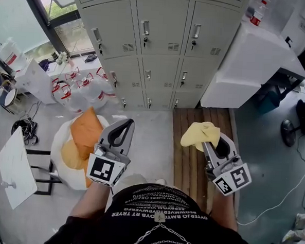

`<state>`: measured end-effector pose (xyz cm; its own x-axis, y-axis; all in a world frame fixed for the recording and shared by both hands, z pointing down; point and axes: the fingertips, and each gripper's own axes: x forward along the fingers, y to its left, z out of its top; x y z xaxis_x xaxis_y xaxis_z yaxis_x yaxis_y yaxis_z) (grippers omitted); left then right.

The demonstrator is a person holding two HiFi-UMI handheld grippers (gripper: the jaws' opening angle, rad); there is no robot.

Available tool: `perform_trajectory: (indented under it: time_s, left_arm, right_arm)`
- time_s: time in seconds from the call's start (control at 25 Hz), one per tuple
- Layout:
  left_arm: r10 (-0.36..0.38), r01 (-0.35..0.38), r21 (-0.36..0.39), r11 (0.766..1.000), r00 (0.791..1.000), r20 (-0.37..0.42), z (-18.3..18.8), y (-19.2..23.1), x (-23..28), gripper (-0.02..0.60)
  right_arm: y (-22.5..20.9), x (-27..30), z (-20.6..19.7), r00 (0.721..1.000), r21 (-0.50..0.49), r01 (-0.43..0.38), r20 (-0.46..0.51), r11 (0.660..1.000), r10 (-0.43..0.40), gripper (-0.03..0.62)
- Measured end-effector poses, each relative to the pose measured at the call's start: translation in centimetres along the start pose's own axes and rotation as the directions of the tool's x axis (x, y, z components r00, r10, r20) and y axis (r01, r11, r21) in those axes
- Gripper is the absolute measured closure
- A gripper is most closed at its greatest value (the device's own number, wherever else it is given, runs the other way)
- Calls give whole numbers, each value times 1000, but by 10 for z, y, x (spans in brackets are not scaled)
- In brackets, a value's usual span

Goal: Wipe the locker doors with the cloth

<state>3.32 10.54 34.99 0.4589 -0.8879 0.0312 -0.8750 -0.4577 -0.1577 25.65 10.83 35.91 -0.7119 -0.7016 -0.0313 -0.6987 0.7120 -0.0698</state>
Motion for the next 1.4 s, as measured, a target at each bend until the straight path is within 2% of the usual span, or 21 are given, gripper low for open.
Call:
perform_trajectory:
  time_s: [0.16,0.32,0.44,0.92,1.4]
  left_arm:
    - [22,-22,5,1000,999,-29,-10,1,-4,576]
    - [12,-12,17,1000,1000,-10,-14,2,1,575]
    - [-5,5,15,1000,1000,7,-15,5,7,575]
    - [4,-4,20,1000,999,33,-20,60,40,575]
    - [26,-26,-8,1000,1000,-11,-43,110,73,575]
  right_arm:
    - [-5,-4,-7,1000,-7,13,-20,1000,-13,482]
    - [-3,5,-11,999,-77,24,-46,997,-27,480]
    - [-3,15,-13,998,-81,20,-50,997,-24,480]
    - [-15,81,-11,997,-154,25,-68,988,-36,479]
    - [-33,154,-22,996,-104,-29,-90,994,20,479]
